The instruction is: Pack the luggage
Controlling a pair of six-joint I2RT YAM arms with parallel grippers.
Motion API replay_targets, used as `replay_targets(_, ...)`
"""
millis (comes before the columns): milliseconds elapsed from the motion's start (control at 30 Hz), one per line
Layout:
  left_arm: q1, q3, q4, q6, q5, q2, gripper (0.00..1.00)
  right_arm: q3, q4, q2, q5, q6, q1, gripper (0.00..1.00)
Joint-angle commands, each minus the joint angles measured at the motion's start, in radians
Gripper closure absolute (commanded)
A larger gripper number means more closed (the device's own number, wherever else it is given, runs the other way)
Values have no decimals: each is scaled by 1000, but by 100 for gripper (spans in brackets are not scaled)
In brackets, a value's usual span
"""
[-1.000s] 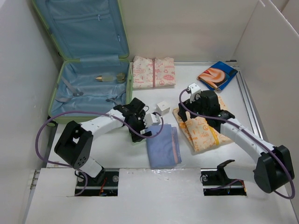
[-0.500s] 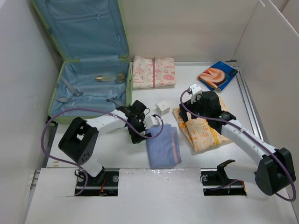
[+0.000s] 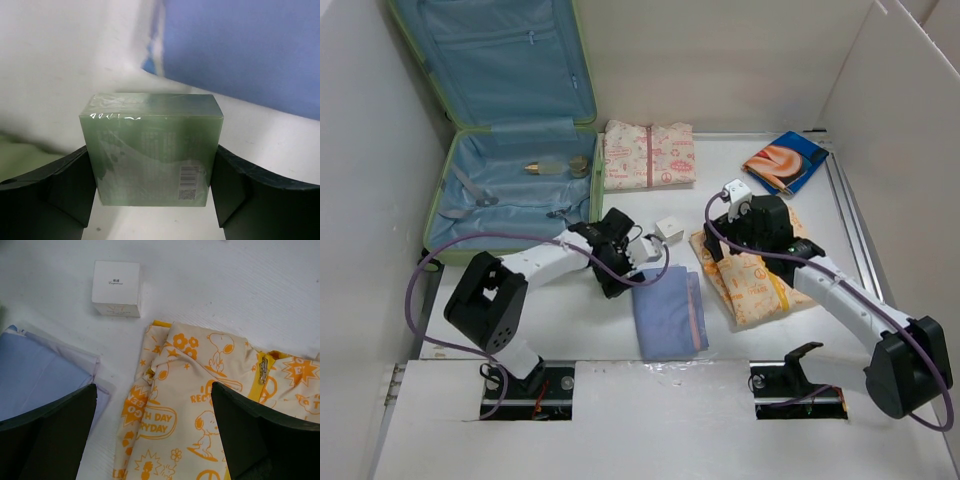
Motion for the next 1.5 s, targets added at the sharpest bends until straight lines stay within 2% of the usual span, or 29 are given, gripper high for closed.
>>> replay_targets(0, 22, 177, -65, 19, -7, -99, 76, 48, 17, 40, 7, -24, 7, 0)
replay_targets(67, 48, 284, -125, -45, 24, -78, 78, 69, 17, 66, -3, -33, 7, 0)
replay_targets(100, 62, 397, -138, -79, 34, -51, 78, 90, 17, 80, -14, -33, 7, 0)
replay_targets(200, 146, 587, -162, -225, -1, -2, 78, 124, 26, 134, -25, -53, 7, 0)
replay_targets(333, 317, 776, -204, -323, -41, 124, 79, 182, 35, 189, -34, -64, 7, 0)
replay_targets(367, 397, 804, -216, -334, -54, 149, 79, 192, 44, 198, -34, -64, 7, 0)
replay_targets(467, 546, 907, -237, -346, -107, 257, 79, 227, 55, 220, -34, -74, 7, 0)
replay_targets(600, 706, 1048, -237, -369, -119, 420, 79, 281, 73, 260, -34, -96, -2, 0)
replay_targets(733, 792, 1238, -237, -370, -145, 590, 79, 334, 73, 317, -43, -119, -22, 0)
replay_targets(800, 792, 1339, -237, -347, -199, 679, 79, 362, 73, 343, -56, -119, -31, 0)
replay_targets(967, 802, 1375, -89, -320, -287, 773, 79, 394, 73, 401, -97, -108, -51, 0)
replay_targets(1167, 823, 1393, 33, -320, -288, 850, 78, 413, 26, 430, -108, -99, -51, 0)
replay_targets(1367, 866, 1393, 54, -330, -207, 907, 75, 442, -40, 439, -76, -108, -51, 0)
replay_targets(1467, 866, 1393, 54, -319, -108, 931, 69, 442, -40, 439, -76, -108, -51, 0)
